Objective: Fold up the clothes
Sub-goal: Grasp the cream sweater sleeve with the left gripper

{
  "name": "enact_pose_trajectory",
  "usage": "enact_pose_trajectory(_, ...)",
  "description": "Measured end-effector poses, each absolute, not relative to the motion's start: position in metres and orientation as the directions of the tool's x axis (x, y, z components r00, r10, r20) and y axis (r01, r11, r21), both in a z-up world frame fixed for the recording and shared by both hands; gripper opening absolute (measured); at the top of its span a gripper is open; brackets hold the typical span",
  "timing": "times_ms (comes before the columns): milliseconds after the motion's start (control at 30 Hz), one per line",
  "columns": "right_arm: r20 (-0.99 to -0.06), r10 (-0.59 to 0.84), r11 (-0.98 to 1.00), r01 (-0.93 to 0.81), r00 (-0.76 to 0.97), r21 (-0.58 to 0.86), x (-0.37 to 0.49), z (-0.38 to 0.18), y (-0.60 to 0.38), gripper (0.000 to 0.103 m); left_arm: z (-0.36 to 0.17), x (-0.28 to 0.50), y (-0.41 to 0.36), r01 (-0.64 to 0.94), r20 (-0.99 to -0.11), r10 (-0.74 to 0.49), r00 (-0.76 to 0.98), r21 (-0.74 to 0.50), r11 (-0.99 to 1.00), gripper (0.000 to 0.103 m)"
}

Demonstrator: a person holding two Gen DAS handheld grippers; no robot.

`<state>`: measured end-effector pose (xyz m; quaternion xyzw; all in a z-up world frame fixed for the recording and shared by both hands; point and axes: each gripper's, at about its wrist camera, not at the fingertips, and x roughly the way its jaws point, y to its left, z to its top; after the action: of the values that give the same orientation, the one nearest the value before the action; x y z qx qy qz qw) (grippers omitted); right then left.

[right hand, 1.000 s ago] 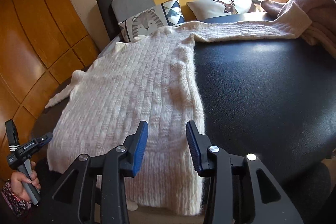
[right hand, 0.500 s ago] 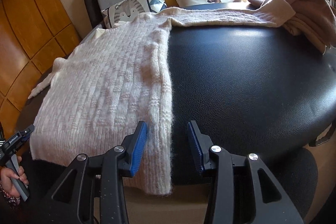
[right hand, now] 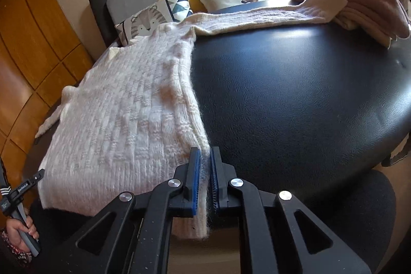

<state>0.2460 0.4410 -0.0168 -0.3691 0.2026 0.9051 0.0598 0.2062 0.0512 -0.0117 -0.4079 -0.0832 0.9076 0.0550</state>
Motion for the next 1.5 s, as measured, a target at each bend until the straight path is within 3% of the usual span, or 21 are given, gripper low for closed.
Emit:
enact_pose_trajectory(167,-0.652,-0.003,-0.911,-0.267,-0.758,0.315,0.252,-0.002,0.442,0.019,-0.005,0.209,0.052,-0.026,-0.737,0.142,-0.661,-0.167,-0.986,0.012)
enact_pose_trajectory(267,-0.593,0.017,-0.927,-0.234,-0.805,0.292,0.247,0.019,0.438,0.022,0.009,0.211,0.051,-0.038,-0.696,0.159,-0.701,-0.186,-0.982,0.016)
enact_pose_trajectory(333,-0.571,-0.002,-0.952,-0.174,-0.821,0.253,0.231,0.034,0.426,0.044,0.019,0.208,0.051,-0.055,-0.660,0.170,-0.732,-0.191,-0.980,0.016)
enact_pose_trajectory(400,-0.567,-0.040,-0.971,-0.102,-0.823,0.218,0.207,0.046,0.406,0.055,0.029,0.204,0.050,-0.073,-0.622,0.180,-0.762,-0.194,-0.978,0.018)
enact_pose_trajectory(533,-0.626,-0.068,-0.994,0.002,-0.777,0.105,0.144,0.056,0.357,0.054,0.042,0.163,0.041,-0.069,-0.635,0.174,-0.753,-0.186,-0.980,0.021)
enact_pose_trajectory(633,-0.649,-0.167,-0.985,0.101,-0.742,0.138,0.101,0.061,0.322,0.038,0.047,0.128,0.022,-0.032,-0.648,0.149,-0.747,-0.189,-0.981,0.021)
enact_pose_trajectory(833,-0.710,-0.267,-0.958,0.261,-0.652,0.120,0.024,0.061,0.247,0.038,0.042,0.066,-0.050,0.155,-0.672,0.050,-0.739,-0.242,-0.958,0.021)
enact_pose_trajectory(1100,-0.687,-0.345,-0.921,0.374,-0.640,0.114,-0.076,0.045,0.164,0.038,0.021,0.009,-0.154,0.385,-0.728,-0.052,-0.684,-0.300,-0.873,0.021)
enact_pose_trajectory(1200,-0.695,-0.321,-0.921,0.384,-0.644,0.069,-0.112,0.033,0.136,0.038,0.007,0.001,-0.202,0.480,-0.726,-0.035,-0.687,-0.417,-0.772,0.024)
enact_pose_trajectory(1300,-0.707,-0.334,-0.923,0.368,-0.623,0.112,-0.140,0.018,0.125,0.038,-0.010,-0.004,-0.243,0.553,-0.717,0.017,-0.697,-0.552,-0.624,0.024)
enact_pose_trajectory(1500,-0.753,-0.323,-0.931,0.335,-0.573,0.145,-0.159,-0.017,0.125,0.041,-0.036,-0.011,-0.291,0.600,-0.673,0.049,-0.738,-0.689,-0.407,0.028)
